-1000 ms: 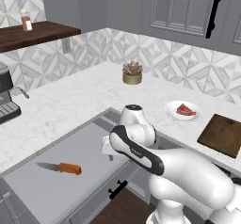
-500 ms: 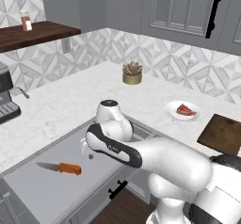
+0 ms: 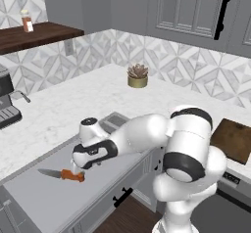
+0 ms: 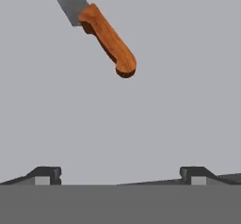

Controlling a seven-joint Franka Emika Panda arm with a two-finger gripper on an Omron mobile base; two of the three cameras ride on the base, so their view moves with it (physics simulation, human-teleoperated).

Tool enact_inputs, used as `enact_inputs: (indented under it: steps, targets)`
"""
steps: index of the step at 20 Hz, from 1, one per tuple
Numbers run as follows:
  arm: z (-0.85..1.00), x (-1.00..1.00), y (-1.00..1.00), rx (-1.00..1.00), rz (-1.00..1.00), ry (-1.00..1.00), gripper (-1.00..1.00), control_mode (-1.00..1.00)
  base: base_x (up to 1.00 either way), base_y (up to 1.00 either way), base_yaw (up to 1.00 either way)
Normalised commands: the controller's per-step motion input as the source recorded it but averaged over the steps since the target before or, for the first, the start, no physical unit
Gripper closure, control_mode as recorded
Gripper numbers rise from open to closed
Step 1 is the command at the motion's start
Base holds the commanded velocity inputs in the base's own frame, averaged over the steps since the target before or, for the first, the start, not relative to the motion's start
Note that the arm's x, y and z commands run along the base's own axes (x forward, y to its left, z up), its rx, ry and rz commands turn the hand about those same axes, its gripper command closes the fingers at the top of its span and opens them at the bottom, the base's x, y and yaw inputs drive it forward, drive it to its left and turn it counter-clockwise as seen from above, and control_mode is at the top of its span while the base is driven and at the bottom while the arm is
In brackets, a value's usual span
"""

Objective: Pick up the knife from the drawer and place it on the cutting board. Then place the meat from the plate to the cutting board.

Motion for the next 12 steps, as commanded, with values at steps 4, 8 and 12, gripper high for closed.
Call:
enact_inputs:
  steps: [4, 8, 12]
  targets:
    - [-0.59, 0.19, 0.24, -0.05, 0.15, -0.06, -1.0, -1.0, 0.0, 0.0, 0.0]
    - [-0.6, 0.19, 0.32, -0.01, 0.05, -0.19, -1.0, -1.0, 0.0, 0.0, 0.0]
    - [-0.59, 0.3, 0.11, 0.0, 0.0, -0.19, -1.0, -1.0, 0.0, 0.0, 0.0]
